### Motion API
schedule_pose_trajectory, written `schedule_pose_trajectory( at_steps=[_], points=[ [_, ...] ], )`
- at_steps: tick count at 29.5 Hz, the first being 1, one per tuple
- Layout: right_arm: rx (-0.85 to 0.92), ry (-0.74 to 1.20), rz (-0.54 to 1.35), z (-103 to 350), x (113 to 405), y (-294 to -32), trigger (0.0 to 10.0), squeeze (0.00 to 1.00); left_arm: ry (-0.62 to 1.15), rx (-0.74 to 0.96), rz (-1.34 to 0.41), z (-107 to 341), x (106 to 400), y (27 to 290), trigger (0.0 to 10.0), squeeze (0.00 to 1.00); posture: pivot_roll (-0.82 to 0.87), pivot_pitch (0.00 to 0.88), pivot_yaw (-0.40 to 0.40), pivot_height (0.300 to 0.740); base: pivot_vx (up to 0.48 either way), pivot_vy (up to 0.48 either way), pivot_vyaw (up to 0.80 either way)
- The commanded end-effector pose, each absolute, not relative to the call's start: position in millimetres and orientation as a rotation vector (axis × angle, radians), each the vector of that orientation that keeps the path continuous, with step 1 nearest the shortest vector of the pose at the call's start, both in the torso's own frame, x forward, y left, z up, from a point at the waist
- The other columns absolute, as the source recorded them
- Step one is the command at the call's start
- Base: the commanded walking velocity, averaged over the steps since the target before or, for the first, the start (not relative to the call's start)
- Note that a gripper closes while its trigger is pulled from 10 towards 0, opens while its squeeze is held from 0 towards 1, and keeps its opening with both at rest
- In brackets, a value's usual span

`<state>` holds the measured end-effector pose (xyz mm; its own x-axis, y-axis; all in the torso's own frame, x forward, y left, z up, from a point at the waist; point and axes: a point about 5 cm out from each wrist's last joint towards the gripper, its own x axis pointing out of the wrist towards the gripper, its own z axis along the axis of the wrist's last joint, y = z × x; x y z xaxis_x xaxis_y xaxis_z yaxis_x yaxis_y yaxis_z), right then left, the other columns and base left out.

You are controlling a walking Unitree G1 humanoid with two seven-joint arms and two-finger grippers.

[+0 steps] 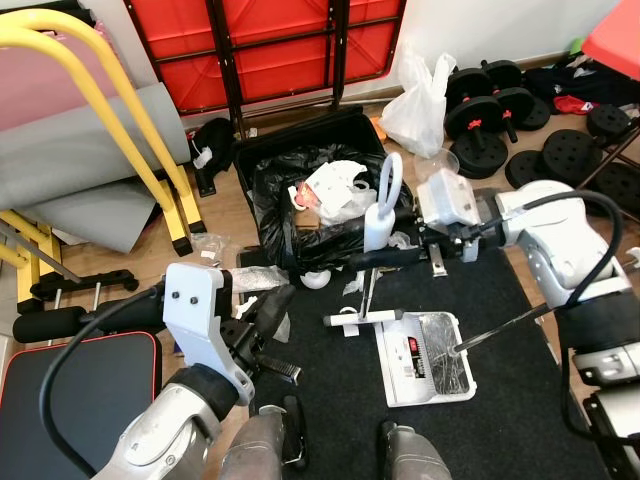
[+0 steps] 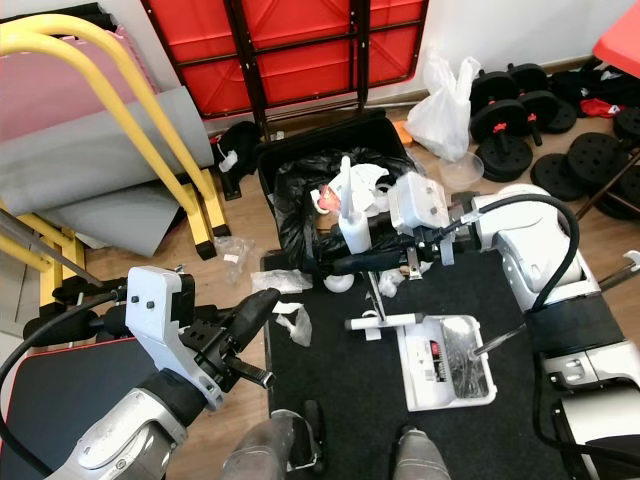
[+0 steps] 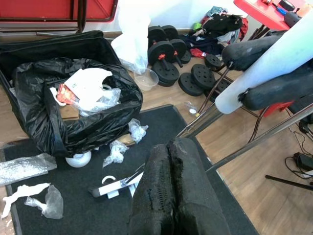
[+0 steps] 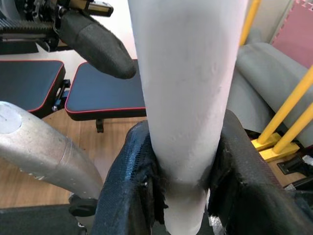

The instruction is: Sweep floor

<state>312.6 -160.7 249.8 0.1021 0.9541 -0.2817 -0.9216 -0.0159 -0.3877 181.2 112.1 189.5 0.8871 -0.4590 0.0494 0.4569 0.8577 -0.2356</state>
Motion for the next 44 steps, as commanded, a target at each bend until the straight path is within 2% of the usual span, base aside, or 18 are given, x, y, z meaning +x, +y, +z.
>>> schedule_pose_trajectory(
  at_steps=[1, 6, 12, 24, 31, 41, 44],
  points=[
    [-0.462, -0.04, 1.522, 247, 312, -163, 10.0, 0.0, 0.036, -0.245, -0.475, 186, 179, 113, 10.0, 0.0, -0.01, 0.313, 0.013, 0.74, 0.0, 0.0, 0.0],
    [-0.456, -0.075, 1.501, 261, 316, -170, 10.0, 0.0, 0.036, -0.246, -0.476, 186, 179, 113, 10.0, 0.0, -0.01, 0.311, 0.016, 0.74, 0.0, 0.0, 0.0],
    [-0.467, -0.21, 1.402, 290, 327, -174, 10.0, 0.0, 0.036, -0.245, -0.475, 186, 180, 113, 10.0, 0.0, -0.01, 0.309, 0.016, 0.74, 0.0, 0.0, 0.0],
    [-0.571, -0.336, 1.272, 294, 340, -159, 10.0, 0.0, 0.039, -0.244, -0.478, 186, 178, 114, 10.0, 0.0, -0.01, 0.31, 0.022, 0.74, 0.0, 0.0, 0.0],
    [-0.625, -0.279, 1.278, 261, 348, -146, 10.0, 0.0, 0.04, -0.243, -0.478, 186, 178, 113, 10.0, 0.0, 0.0, 0.311, 0.021, 0.74, 0.0, 0.0, 0.0],
    [-0.602, -0.201, 1.319, 234, 347, -143, 10.0, 0.0, 0.039, -0.241, -0.476, 187, 177, 114, 10.0, 0.0, 0.01, 0.32, 0.019, 0.74, 0.0, 0.0, 0.0],
    [-0.548, -0.168, 1.37, 228, 341, -143, 10.0, 0.0, 0.04, -0.24, -0.477, 187, 177, 114, 10.0, 0.0, 0.01, 0.322, 0.022, 0.74, 0.0, 0.0, 0.0]
  ],
)
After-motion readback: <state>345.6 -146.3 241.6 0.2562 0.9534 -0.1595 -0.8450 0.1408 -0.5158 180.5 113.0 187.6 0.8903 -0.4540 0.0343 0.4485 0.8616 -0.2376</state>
